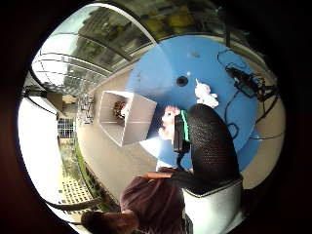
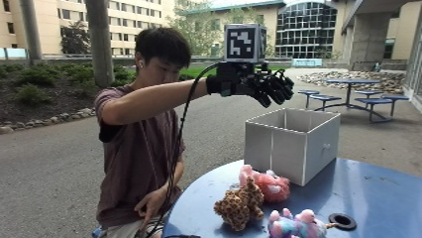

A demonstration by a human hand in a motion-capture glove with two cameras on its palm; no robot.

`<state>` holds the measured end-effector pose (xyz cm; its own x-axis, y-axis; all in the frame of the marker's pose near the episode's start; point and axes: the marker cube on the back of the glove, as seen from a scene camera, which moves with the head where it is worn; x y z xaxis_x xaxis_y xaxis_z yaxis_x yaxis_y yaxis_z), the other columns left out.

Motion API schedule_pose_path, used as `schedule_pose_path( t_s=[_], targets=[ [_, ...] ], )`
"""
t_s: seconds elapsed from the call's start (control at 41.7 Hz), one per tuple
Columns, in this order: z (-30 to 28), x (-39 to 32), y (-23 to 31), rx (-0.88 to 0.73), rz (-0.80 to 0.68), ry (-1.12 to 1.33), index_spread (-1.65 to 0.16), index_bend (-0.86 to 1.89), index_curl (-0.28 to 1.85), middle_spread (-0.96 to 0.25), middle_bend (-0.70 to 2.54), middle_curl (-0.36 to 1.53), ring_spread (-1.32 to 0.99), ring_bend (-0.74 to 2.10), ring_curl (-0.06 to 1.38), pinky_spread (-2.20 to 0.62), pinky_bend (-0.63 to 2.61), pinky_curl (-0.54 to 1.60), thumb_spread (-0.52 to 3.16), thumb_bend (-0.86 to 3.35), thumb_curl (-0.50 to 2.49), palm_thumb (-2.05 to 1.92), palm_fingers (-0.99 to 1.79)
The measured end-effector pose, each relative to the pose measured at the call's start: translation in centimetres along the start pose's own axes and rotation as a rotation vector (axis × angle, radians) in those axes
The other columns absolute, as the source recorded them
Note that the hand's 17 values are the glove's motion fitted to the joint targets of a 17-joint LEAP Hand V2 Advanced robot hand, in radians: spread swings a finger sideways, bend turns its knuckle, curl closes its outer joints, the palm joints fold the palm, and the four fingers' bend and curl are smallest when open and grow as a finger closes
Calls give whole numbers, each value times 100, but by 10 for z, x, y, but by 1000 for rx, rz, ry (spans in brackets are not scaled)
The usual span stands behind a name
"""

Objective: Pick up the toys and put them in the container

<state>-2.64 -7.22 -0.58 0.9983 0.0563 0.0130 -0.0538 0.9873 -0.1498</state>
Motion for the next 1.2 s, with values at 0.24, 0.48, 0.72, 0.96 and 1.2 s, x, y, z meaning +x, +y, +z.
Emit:
schedule_pose_path(
  t_s=[0.24,0.48,0.72,0.96,1.2],
  targets=[
    [69,12,-77,-101,131,-12,-15,4,10,-8,23,18,-5,66,22,-2,97,36,138,10,18,-1,-6],
    [256,30,-117,-395,294,43,-12,4,9,4,28,24,0,71,23,0,106,38,131,4,22,0,-12],
    [336,14,-111,-356,309,17,-8,0,0,-3,87,42,-19,117,29,-24,102,30,147,28,34,43,87],
    [341,19,-110,-305,296,-149,-7,90,26,-13,97,49,-24,121,41,-42,75,30,169,62,51,85,148],
    [271,19,-100,-342,232,-235,-5,111,41,-19,124,62,-26,134,47,-41,95,40,145,62,68,84,108]
  ],
)
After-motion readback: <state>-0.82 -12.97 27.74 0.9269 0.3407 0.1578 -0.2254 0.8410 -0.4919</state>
